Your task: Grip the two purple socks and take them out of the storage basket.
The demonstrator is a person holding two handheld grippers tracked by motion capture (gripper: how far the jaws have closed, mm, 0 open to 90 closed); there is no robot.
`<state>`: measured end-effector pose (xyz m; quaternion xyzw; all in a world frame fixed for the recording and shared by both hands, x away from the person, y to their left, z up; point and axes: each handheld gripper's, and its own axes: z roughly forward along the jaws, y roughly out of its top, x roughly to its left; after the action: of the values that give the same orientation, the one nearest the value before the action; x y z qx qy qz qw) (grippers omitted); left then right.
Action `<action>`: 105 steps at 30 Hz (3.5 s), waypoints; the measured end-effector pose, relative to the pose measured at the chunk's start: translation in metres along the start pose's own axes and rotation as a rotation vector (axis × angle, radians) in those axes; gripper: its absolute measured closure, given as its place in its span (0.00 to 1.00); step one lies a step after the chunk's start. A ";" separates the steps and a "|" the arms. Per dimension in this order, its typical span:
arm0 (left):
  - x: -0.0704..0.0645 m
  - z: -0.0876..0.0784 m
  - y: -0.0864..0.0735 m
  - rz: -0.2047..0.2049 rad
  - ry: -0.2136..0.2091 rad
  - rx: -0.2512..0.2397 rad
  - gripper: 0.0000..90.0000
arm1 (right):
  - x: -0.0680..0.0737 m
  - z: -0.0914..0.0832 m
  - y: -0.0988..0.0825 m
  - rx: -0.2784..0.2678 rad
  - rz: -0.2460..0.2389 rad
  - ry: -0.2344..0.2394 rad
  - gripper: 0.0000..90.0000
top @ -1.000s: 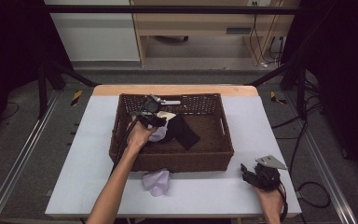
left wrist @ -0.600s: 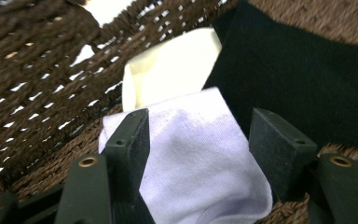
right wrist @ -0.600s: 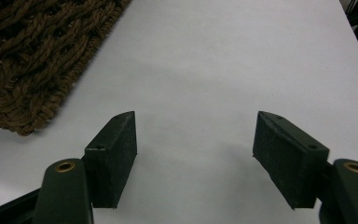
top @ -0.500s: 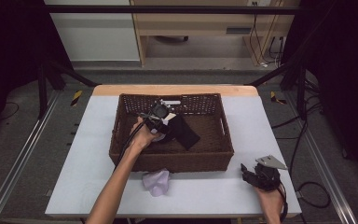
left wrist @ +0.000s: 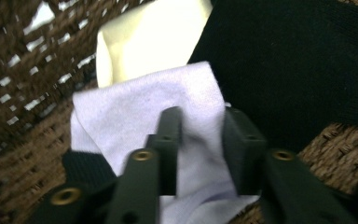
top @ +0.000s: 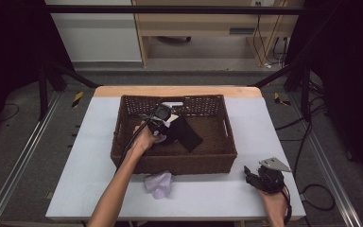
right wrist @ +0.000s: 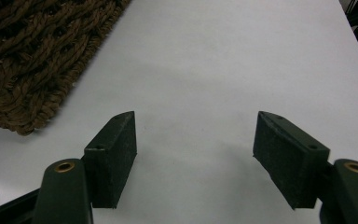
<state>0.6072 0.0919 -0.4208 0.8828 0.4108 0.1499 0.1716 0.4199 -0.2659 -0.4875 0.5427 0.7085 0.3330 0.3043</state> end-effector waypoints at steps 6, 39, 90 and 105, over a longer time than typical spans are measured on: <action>0.009 -0.011 -0.004 -0.076 -0.017 -0.055 0.93 | 0.000 0.000 0.000 0.000 0.003 0.001 0.34; -0.004 -0.134 -0.059 -0.041 -0.070 -0.709 0.94 | -0.001 -0.002 0.000 -0.013 0.013 -0.013 0.34; -0.075 -0.180 -0.191 0.081 -0.249 -0.767 0.94 | 0.002 -0.002 -0.001 -0.006 -0.006 -0.036 0.35; -0.083 -0.112 -0.207 0.047 -0.307 -0.542 0.94 | 0.003 -0.002 -0.001 -0.002 -0.013 -0.035 0.35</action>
<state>0.3711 0.1720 -0.4190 0.8264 0.3046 0.1231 0.4573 0.4174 -0.2635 -0.4872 0.5436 0.7063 0.3218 0.3195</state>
